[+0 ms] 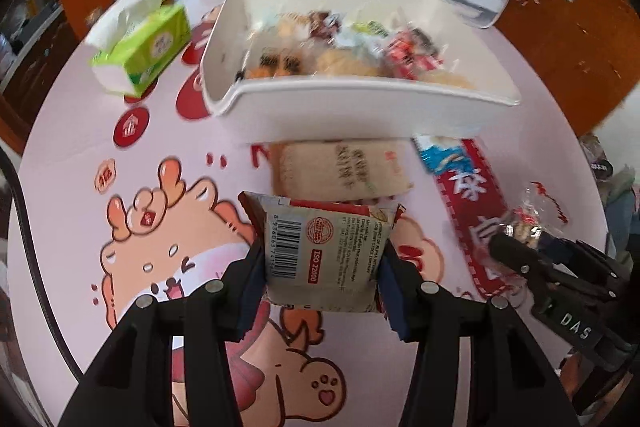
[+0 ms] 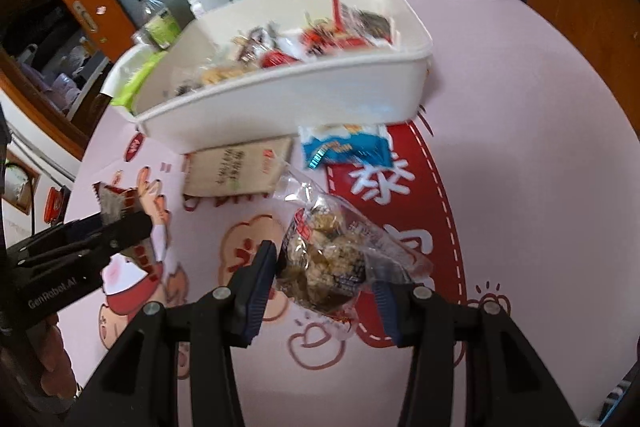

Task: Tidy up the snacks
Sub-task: 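Lift and carry both held snacks over the white tray, then open both tools to drop the snacks into the tray, then move both open tools back toward the remaining snacks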

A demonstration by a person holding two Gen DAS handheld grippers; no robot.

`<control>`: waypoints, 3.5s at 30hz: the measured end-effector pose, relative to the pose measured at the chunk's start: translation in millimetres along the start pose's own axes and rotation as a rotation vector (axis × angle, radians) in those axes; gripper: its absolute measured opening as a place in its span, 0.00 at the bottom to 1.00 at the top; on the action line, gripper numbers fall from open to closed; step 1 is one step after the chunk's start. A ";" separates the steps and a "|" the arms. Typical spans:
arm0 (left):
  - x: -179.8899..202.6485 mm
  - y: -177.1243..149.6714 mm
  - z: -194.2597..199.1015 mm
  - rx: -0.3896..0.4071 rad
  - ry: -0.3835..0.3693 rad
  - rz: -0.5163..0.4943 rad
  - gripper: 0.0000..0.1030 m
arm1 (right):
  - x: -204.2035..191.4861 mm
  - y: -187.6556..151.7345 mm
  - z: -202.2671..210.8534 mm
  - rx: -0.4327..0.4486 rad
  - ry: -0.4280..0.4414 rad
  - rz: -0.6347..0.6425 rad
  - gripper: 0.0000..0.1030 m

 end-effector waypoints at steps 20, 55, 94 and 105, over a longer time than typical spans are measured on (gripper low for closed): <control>34.0 102.0 137.8 0.352 0.007 -0.096 0.49 | -40.0 96.5 114.0 0.318 0.025 0.101 0.46; -27.0 220.2 46.8 0.273 0.265 -0.012 0.85 | -45.3 202.5 25.0 0.219 -0.049 0.172 0.65; -0.4 132.4 139.9 0.366 0.142 -0.053 0.85 | -42.1 126.7 95.9 0.297 -0.062 0.199 0.65; -18.1 107.9 110.3 0.289 0.162 -0.014 0.85 | 12.4 109.1 82.8 0.248 -0.094 0.119 0.65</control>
Point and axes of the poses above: each gripper's, at about its wrist camera, not at the fingertips, and z roughly against the way its jaws point, x to its right, y to its top, the point moved 6 cm from there along -z, roughly the way its jaws point, and after that the axes turned 5 degrees about -x, right-handed, at the moved point
